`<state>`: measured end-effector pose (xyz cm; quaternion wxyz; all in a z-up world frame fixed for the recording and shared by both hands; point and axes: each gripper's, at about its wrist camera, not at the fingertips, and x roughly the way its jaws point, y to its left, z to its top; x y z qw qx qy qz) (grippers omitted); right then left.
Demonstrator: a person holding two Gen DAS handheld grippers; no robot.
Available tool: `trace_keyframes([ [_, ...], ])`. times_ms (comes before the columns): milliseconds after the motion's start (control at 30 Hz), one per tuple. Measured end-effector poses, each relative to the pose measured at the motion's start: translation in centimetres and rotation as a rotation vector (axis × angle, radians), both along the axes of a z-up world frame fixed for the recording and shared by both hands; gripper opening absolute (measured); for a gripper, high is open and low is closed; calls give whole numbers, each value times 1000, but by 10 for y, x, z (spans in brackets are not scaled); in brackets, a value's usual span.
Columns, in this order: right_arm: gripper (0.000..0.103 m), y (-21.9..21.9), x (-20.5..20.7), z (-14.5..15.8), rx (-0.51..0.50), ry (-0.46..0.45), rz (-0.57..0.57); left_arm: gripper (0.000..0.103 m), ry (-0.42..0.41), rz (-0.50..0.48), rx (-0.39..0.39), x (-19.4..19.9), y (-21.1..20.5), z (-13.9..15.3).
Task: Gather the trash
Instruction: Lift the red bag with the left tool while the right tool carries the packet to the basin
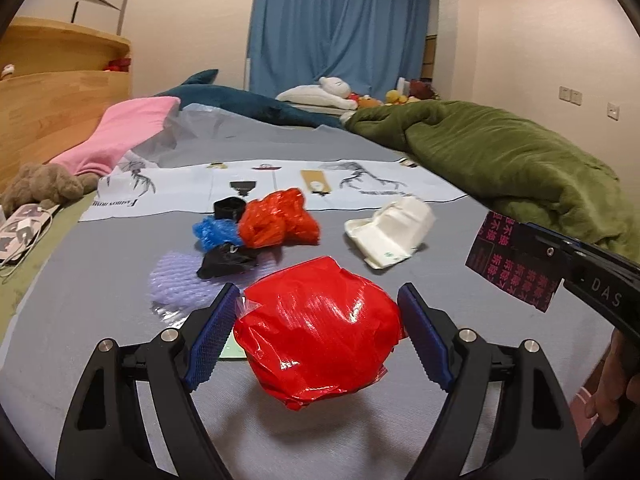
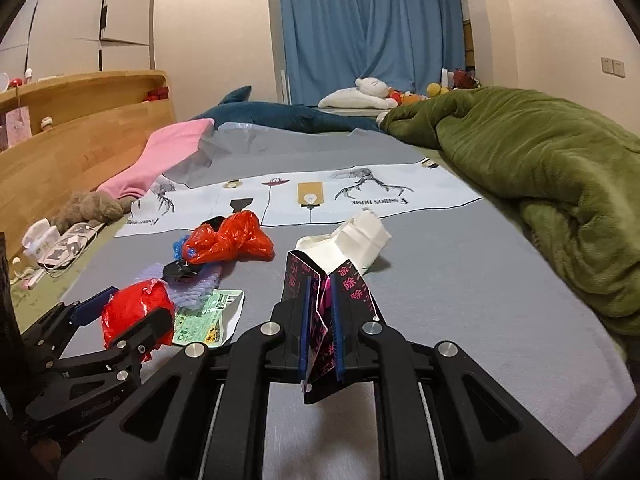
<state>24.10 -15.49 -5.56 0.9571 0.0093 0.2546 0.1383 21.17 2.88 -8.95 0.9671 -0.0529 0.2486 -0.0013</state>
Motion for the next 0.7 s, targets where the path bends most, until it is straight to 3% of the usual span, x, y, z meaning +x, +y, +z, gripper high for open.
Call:
trace_keyframes([
  [367, 10, -59, -58, 24, -5, -11, -38, 78, -10, -117, 8, -32, -55, 25],
  [700, 10, -148, -107, 25, -31, 6, -173, 78, 17, -286, 3, -53, -153, 23],
])
